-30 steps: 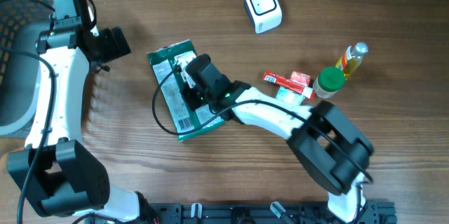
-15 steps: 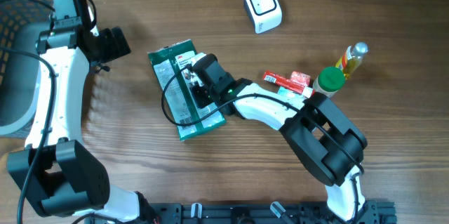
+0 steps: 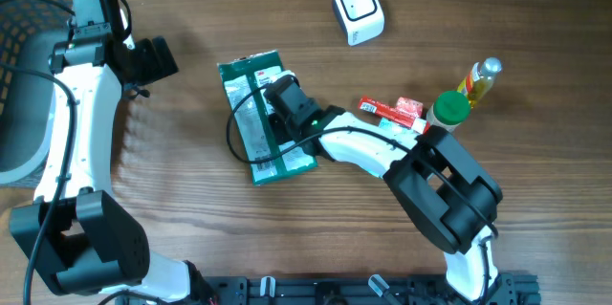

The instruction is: Scan the item barcode

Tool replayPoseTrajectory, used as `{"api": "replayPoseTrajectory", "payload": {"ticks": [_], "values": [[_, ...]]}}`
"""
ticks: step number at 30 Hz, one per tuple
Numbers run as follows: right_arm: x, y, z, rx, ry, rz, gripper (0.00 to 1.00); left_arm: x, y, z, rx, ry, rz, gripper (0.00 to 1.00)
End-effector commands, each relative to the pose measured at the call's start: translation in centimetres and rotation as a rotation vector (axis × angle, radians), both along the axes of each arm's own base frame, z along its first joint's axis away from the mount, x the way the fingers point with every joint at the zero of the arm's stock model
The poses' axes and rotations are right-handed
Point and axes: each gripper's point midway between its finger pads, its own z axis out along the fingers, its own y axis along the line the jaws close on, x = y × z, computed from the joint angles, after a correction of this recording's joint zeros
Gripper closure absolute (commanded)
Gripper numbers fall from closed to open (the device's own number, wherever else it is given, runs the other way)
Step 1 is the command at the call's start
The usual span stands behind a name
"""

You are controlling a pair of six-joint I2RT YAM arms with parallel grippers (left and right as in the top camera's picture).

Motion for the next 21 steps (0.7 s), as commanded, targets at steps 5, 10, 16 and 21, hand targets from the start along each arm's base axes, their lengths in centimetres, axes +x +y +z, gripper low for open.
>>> {"api": "replayPoseTrajectory", "payload": {"ticks": [5,10,16,21], "values": [[0.5,-3.0,3.0,0.018,0.023,-0.147,0.91,0.2,0.0,0.4,-0.006,-0.013,0.002,0.0],[-0.1,-3.5,5.8,0.032,0.014,-0.146,0.88,0.2,0.0,0.4,-0.006,-0.013,0.002,0.0],[-0.5,-5.8,5.1,-0.012,0.075,-0.176,0.55,0.2,0.0,0.4,-0.006,-0.013,0.002,0.0],[-0.9,-7.8,4.2,-0.033,0.155,-0.2,0.41,0.2,0.0,0.4,-0.006,-0.013,0.002,0.0]]}}
